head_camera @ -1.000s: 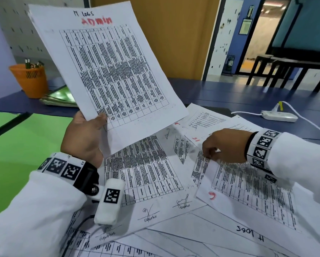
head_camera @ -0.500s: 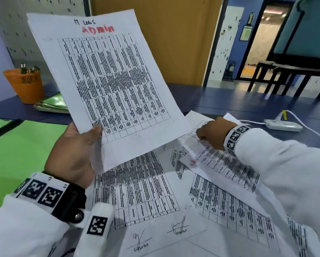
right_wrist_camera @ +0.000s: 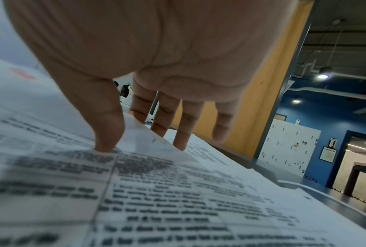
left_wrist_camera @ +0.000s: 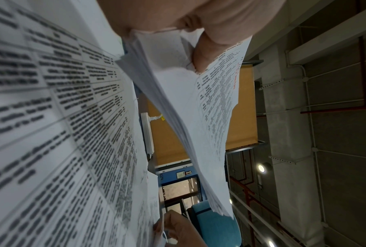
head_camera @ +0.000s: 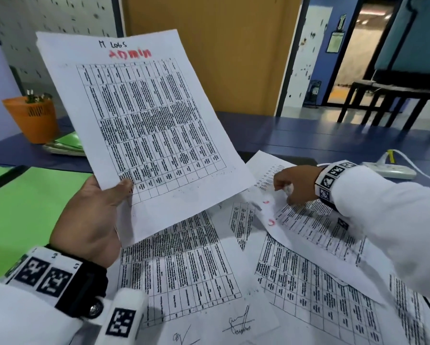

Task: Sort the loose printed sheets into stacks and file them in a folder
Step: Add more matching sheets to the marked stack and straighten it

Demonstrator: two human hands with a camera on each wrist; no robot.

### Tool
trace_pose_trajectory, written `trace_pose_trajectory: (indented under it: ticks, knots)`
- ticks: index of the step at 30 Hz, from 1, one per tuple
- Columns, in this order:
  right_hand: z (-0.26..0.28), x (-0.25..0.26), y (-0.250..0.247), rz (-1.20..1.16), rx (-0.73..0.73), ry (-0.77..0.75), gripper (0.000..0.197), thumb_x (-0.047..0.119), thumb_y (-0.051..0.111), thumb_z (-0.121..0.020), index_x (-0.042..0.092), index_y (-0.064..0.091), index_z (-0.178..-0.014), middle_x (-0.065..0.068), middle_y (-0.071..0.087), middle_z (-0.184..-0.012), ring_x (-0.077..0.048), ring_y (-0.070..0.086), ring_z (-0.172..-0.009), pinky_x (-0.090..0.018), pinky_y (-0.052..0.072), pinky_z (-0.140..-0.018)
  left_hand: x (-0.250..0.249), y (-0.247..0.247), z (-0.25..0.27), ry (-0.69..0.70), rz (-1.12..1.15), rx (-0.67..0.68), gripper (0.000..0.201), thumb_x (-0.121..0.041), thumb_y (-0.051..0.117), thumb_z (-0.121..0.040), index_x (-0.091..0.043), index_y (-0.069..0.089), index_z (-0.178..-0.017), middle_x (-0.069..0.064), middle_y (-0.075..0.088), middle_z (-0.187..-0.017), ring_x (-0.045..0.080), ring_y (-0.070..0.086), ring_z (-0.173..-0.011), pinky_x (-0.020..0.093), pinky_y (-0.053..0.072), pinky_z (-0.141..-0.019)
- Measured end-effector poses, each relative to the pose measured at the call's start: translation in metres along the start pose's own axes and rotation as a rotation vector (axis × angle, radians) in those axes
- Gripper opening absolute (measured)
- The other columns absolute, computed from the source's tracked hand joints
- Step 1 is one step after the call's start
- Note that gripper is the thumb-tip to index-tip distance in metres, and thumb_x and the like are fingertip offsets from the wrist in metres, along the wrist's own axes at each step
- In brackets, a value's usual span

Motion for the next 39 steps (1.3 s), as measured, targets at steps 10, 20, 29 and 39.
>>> trace_pose_trajectory:
  ticks: [10,20,29,39]
  knots:
    - [0.014,-0.012,-0.033,0.124,-0.137,0.032,0.010,0.039,0.062,-0.091,0.032,0.058,-0.085,0.009,0.059,-0.090,-0.020,0.056,-0.087,-0.037,0.050,-0.085,-0.002,-0.003,-0.001,0.014,0.013,-0.016,0.038,-0.003,0.051,-0.103,-0.017,0.061,-0.136,0.006,0.072,-0.128,0.033,0.066,-0.121,0.058,0.048,-0.104]
    - [0.074,-0.019,-0.157,-0.122,-0.549,0.101,0.011,0.025,0.045,-0.103,0.019,0.052,-0.098,0.002,0.055,-0.083,-0.026,0.055,-0.081,-0.033,0.038,-0.068,-0.010,0.017,0.013,0.006,0.106,0.080,0.035,-0.002,0.050,-0.103,-0.014,0.063,-0.132,0.006,0.075,-0.122,0.026,0.073,-0.108,0.044,0.063,-0.081]
    - [0.144,0.027,-0.175,-0.936,-0.905,0.124,0.012,0.031,0.053,-0.097,0.023,0.060,-0.104,0.005,0.066,-0.090,-0.012,0.062,-0.075,-0.021,0.054,-0.069,-0.011,0.037,0.029,-0.030,0.235,0.248,0.044,0.001,0.052,-0.091,-0.006,0.062,-0.133,0.018,0.071,-0.128,0.036,0.067,-0.120,0.049,0.057,-0.093]
    - [0.145,0.088,-0.099,-1.601,-0.714,-0.113,0.038,0.037,0.078,-0.080,0.027,0.063,-0.113,0.001,0.074,-0.106,-0.021,0.070,-0.092,-0.045,0.055,-0.084,-0.011,0.037,0.032,0.064,-0.066,0.254,0.033,-0.001,0.058,-0.089,-0.010,0.068,-0.120,0.012,0.078,-0.112,0.021,0.076,-0.095,0.043,0.053,-0.088]
Point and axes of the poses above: each hand's wrist, its own z-axis away from the middle knuckle, its own y-axis out of the palm, x = y × z, the point moved 7 cm from there along -z, towards the middle knuckle
